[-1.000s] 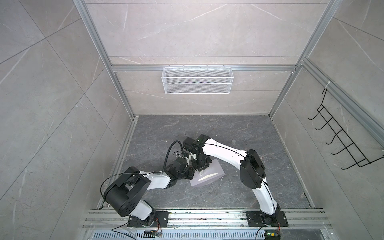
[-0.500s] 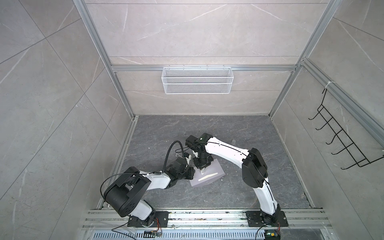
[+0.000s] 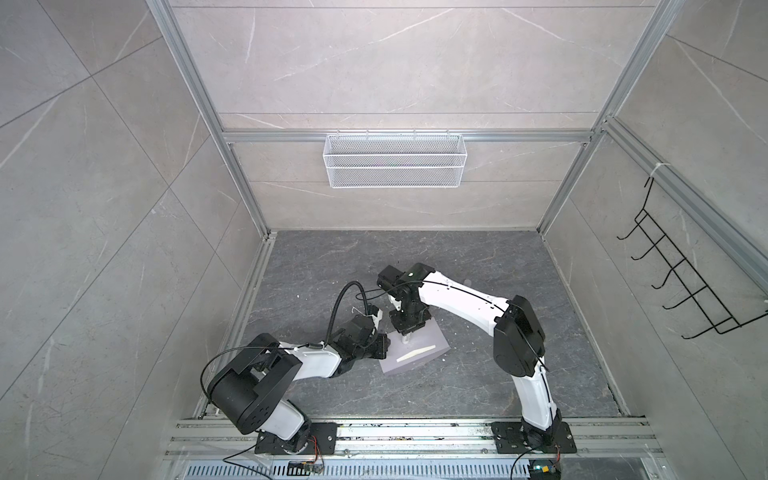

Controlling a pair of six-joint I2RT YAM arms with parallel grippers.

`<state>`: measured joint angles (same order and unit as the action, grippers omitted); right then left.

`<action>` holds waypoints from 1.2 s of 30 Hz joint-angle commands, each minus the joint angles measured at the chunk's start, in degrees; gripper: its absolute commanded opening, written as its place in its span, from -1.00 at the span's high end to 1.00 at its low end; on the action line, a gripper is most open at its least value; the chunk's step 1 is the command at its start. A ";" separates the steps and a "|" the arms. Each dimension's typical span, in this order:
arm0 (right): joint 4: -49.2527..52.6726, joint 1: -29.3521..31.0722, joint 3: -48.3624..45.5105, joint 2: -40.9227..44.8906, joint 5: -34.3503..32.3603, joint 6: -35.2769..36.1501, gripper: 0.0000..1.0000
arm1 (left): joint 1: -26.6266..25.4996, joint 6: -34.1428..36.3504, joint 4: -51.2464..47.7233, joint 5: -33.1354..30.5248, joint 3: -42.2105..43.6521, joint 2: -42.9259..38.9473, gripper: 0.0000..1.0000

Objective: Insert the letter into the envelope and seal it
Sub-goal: 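Slide the glue stick tip along the flap edge with the right gripper, then lift the glue stick off the envelope with the right gripper while the left gripper rises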

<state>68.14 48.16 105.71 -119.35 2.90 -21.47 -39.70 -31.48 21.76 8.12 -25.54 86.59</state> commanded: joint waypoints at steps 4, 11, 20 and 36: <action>-2.12 -2.71 -1.41 9.88 0.67 -0.68 1.00 | 0.06 1.10 -5.12 -1.50 1.24 1.14 0.74; -9.40 -4.48 -8.53 19.32 -0.39 -0.14 1.00 | 0.01 1.15 -7.67 -0.60 -0.65 -5.61 0.66; -26.16 -4.64 -21.11 32.47 -3.37 0.69 1.00 | 0.04 -0.37 -15.97 -5.63 -4.38 -27.54 -0.08; -50.17 -4.68 -37.96 44.55 -5.63 3.78 1.00 | 0.06 -32.81 -12.12 -9.49 -6.24 -40.49 -0.88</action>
<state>27.18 43.62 71.02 -78.35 -1.04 -19.46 -39.70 -54.19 7.77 1.34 -29.52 47.27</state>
